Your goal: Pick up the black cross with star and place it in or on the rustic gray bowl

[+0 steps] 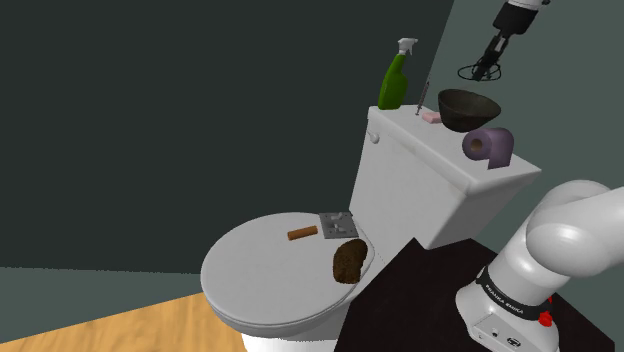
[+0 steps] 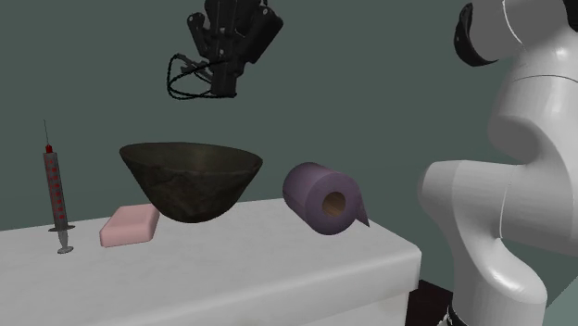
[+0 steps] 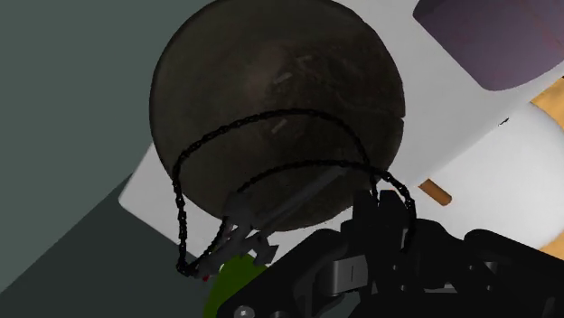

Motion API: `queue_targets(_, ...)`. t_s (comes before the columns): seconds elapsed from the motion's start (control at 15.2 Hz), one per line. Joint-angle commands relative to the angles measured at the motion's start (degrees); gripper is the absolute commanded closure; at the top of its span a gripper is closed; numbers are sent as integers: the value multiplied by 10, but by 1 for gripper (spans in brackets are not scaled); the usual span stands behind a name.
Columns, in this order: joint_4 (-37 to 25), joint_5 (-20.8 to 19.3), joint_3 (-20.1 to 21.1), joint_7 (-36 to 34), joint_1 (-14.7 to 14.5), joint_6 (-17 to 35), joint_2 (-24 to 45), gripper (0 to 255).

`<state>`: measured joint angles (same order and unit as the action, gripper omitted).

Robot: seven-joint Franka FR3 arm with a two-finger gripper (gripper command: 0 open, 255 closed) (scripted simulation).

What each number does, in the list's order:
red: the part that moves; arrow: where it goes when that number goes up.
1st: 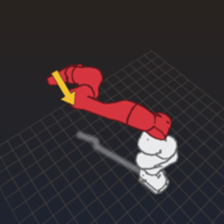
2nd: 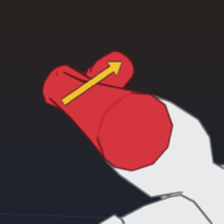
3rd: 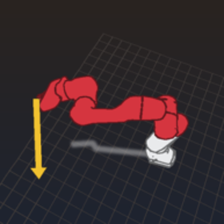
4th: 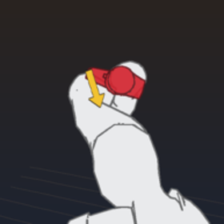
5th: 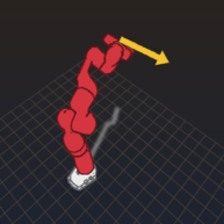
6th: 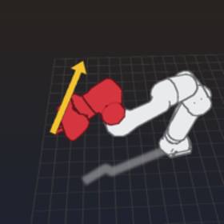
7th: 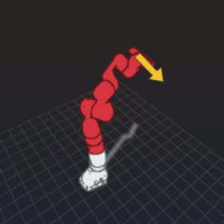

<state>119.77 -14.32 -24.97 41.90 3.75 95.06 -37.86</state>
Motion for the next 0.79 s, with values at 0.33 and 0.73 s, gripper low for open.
queue_targets(0.33, 23, -10, -38, 29, 2, 45, 15, 255)
queue_targets(0.73, 79, -20, -46, 26, 8, 91, 5, 255)
